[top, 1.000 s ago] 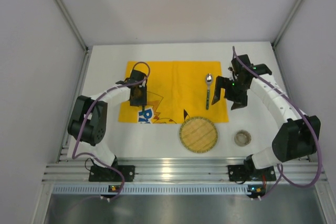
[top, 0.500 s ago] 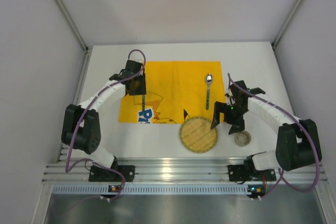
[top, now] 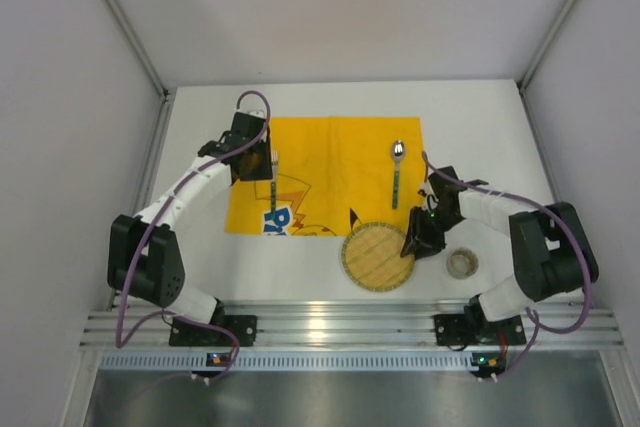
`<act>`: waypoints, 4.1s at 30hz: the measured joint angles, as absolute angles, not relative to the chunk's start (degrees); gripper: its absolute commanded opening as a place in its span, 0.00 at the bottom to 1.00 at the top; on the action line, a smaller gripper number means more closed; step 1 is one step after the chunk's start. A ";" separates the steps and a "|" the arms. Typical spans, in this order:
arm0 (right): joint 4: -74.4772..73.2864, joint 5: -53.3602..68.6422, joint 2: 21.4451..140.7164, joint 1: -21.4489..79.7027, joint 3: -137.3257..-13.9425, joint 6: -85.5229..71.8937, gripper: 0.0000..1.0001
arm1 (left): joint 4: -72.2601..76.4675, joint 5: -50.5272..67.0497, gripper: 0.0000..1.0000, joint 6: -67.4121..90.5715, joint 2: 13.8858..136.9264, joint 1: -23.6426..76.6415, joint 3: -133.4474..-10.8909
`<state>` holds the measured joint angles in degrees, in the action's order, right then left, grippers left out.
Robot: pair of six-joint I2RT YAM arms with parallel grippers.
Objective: Set the dinner table for one person
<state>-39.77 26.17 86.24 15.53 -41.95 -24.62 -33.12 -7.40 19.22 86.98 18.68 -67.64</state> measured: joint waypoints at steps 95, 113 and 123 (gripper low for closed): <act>-57.95 7.40 72.12 -17.26 -48.38 -30.09 0.75 | -32.84 -3.53 0.31 17.91 86.63 18.70 -69.21; -63.00 6.37 64.62 -13.32 -42.96 -30.13 0.52 | -32.51 -2.66 0.30 17.89 87.42 18.74 -68.88; -63.16 6.39 63.11 -12.45 -39.88 -30.92 0.60 | -32.56 -2.48 0.30 17.89 87.44 19.27 -68.88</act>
<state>-63.16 6.39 63.11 -12.45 -39.88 -30.92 -32.56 -2.48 17.89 87.44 19.27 -68.88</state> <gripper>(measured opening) 0.600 0.303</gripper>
